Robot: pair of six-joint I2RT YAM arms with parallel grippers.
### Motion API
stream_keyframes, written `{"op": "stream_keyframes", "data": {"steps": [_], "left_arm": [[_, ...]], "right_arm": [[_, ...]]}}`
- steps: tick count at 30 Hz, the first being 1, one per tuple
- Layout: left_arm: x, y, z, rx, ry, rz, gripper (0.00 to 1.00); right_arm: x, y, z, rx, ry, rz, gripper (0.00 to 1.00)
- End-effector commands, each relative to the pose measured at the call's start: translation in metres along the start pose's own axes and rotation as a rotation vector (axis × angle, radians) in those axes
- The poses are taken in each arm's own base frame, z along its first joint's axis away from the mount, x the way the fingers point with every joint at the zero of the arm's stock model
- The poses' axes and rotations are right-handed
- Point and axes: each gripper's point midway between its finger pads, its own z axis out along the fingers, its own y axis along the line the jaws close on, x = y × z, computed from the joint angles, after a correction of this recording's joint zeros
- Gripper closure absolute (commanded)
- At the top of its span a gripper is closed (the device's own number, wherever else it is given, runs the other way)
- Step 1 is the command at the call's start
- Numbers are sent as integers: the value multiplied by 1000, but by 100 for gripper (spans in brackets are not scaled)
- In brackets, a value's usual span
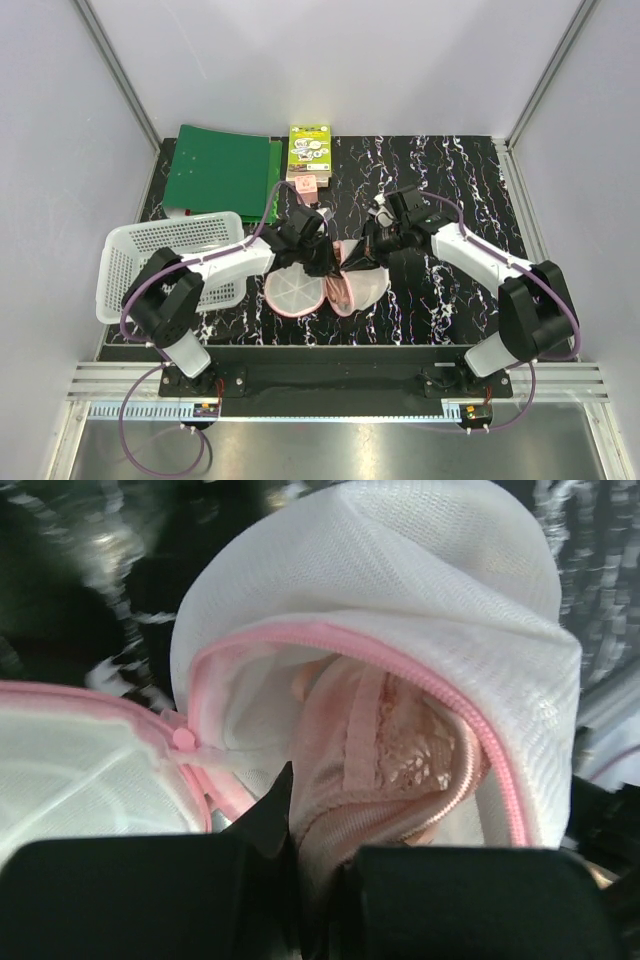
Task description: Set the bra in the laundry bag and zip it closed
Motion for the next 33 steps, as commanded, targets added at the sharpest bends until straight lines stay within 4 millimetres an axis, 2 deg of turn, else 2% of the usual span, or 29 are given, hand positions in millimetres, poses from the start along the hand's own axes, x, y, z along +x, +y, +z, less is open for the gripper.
{"op": "stream_keyframes", "data": {"steps": [1, 2, 4, 8, 9, 10, 12, 14, 16, 17, 19, 20, 22, 23, 25, 26, 27, 28, 32, 33], "left_arm": [[-12, -50, -2, 289, -61, -2, 100], [-15, -53, -2, 313, -79, 2, 100], [-11, -50, 1, 323, -78, -18, 100], [-20, -67, 13, 425, -96, -43, 100], [-14, -59, 27, 399, -58, -69, 100], [-17, -62, 31, 393, -50, -75, 100], [-12, -51, 41, 348, -20, -85, 100], [-8, -44, 44, 292, -5, -67, 100], [-10, -39, 47, 249, -6, -18, 95], [-4, -32, 48, 209, 29, -20, 90], [-7, -27, 47, 165, 25, 14, 74], [-2, -22, 44, 140, 44, 17, 56], [-3, -19, 36, 118, 36, 54, 45], [0, -20, 25, 107, 43, 57, 37], [-2, -18, 13, 74, 37, 95, 30], [1, -14, 2, 44, 44, 102, 14], [-1, -11, -4, 23, 32, 123, 4], [-2, -11, -11, 16, 24, 132, 1], [-3, -1, -47, -62, -20, 153, 1], [-5, -5, -61, -51, -47, 166, 1]], "right_arm": [[-2, 1, -13, 12, -20, 53, 100], [-6, -3, -20, 19, -49, 65, 100], [-4, -17, -23, 38, -53, 104, 100], [2, -34, -27, 68, -73, 138, 100], [3, -39, -26, 75, -69, 150, 100], [3, -39, -26, 78, -68, 148, 100], [2, -44, -26, 101, -70, 134, 100], [2, -54, -30, 167, -83, 131, 100], [1, -58, -35, 206, -95, 106, 100], [0, -60, -37, 221, -105, 91, 100], [1, -64, -40, 238, -106, 92, 100], [0, -67, -40, 245, -107, 86, 100], [1, -70, -41, 254, -101, 87, 98], [1, -72, -42, 256, -100, 85, 97], [1, -72, -43, 261, -98, 80, 95], [0, -74, -45, 269, -102, 73, 95], [-2, -73, -46, 271, -107, 62, 94], [-1, -74, -47, 278, -103, 64, 93], [-3, -78, -49, 310, -94, 32, 90], [-3, -77, -50, 312, -95, 23, 90]]}}
